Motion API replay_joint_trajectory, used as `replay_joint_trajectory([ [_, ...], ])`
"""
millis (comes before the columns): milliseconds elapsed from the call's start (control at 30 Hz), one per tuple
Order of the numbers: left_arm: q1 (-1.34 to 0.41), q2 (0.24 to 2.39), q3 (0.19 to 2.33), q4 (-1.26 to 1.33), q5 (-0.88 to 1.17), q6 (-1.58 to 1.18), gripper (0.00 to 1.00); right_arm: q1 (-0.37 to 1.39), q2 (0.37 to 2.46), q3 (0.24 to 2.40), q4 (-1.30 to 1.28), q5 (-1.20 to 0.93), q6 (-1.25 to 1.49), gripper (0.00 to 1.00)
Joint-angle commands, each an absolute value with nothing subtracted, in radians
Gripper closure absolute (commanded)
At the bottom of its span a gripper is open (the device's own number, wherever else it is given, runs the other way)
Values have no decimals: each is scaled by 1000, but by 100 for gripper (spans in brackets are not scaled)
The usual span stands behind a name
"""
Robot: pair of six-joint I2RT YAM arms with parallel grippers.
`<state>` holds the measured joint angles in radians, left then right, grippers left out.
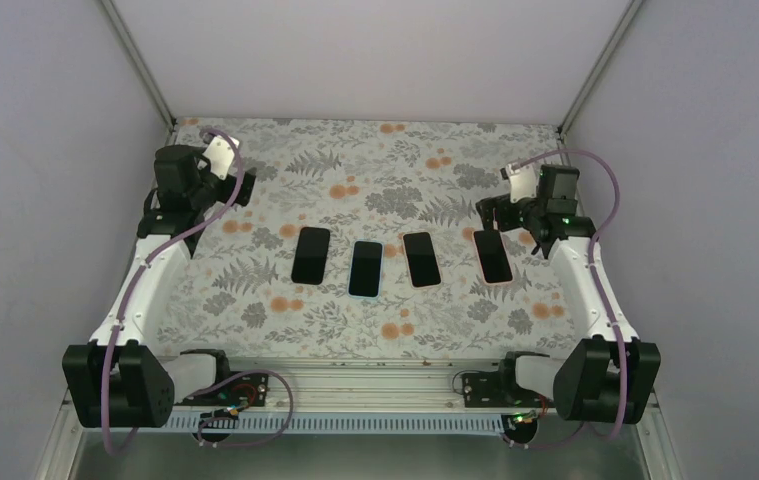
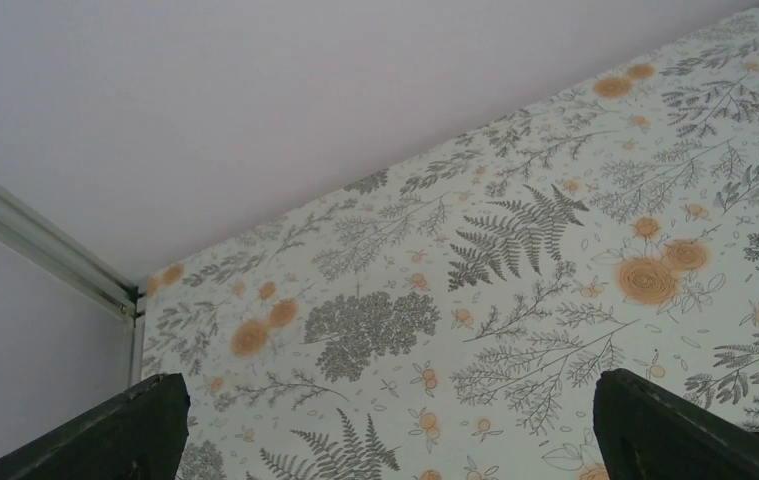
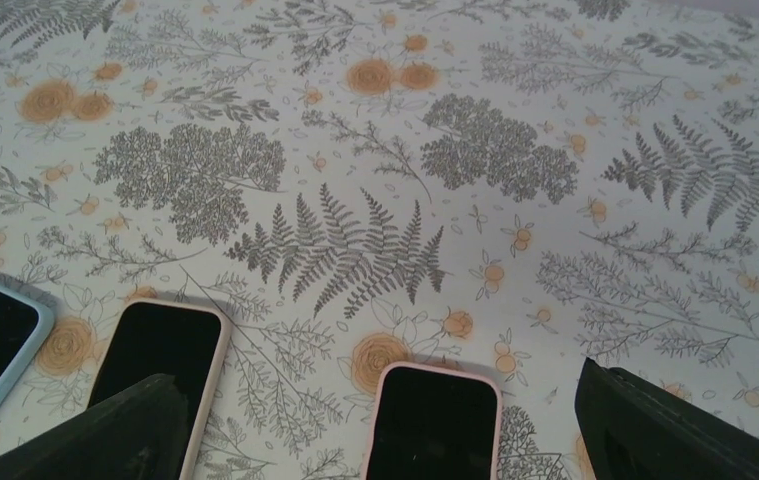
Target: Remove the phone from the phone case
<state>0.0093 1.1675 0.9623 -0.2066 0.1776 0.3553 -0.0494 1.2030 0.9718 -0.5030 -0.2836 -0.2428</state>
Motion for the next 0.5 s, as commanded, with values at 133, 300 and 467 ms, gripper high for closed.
replay_joint_trajectory([
  [133, 14, 1169, 1019, -248, 156, 362, 0, -62, 1173, 965, -561, -256, -271, 0],
  [300, 14, 1172, 1027, -253, 169, 386, 0, -52, 1185, 964, -628, -247, -319, 0],
  [467, 14, 1186, 1022, -256, 170, 421, 0, -11, 1307, 1004, -788, -131, -350, 0],
])
